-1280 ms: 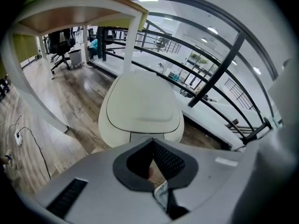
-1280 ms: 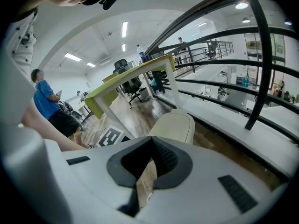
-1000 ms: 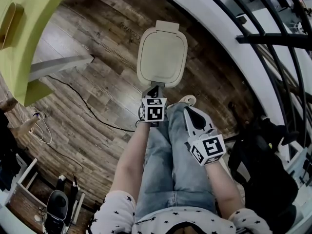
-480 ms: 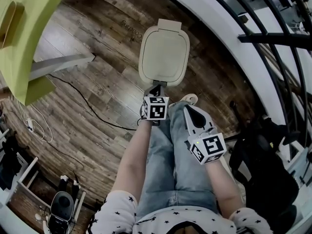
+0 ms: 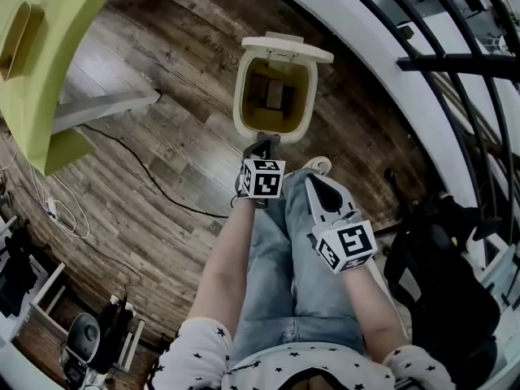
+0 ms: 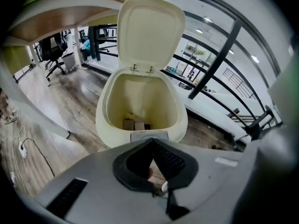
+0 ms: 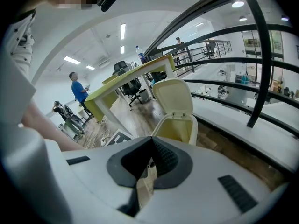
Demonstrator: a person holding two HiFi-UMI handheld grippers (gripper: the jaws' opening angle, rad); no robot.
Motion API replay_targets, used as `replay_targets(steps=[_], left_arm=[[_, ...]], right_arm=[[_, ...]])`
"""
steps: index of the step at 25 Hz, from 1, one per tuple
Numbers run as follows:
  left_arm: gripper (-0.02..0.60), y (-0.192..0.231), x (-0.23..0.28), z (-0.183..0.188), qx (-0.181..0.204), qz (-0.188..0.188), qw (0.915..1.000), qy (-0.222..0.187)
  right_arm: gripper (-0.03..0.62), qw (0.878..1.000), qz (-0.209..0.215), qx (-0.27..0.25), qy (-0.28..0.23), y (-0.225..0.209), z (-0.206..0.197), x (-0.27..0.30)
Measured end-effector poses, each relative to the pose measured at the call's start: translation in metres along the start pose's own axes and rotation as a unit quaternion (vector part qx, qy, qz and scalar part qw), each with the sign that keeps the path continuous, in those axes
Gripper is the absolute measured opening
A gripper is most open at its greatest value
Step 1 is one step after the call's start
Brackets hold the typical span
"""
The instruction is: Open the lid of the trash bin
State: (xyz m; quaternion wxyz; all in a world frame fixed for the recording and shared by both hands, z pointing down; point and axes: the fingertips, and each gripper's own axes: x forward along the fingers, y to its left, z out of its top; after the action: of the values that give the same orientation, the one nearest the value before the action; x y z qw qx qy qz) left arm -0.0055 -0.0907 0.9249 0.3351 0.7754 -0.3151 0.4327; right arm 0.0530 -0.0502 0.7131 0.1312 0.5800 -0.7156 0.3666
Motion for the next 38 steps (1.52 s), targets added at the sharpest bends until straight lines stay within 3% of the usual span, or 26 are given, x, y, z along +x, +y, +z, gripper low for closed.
replay_targets(steps=[16, 31, 38], left_arm=[[0.011, -0.02, -0.043, 0.006, -0.018, -0.01, 0.9998, -0.006], [0.011, -0.033, -0.147, 0.024, -0.073, -0.011, 0.9967, -0.032], [0.011, -0.043, -0.195, 0.038, -0.076, -0.02, 0.9957, -0.049]], right_arm=[[-0.006, 1.0, 0.0, -0.011, -0.02, 0.007, 0.023, -0.022], [-0.006, 0.999, -0.001, -0.027, -0.021, 0.043, 0.053, -0.068], [-0.006, 0.999, 0.003, -0.04, -0.033, 0.064, 0.073, -0.089]])
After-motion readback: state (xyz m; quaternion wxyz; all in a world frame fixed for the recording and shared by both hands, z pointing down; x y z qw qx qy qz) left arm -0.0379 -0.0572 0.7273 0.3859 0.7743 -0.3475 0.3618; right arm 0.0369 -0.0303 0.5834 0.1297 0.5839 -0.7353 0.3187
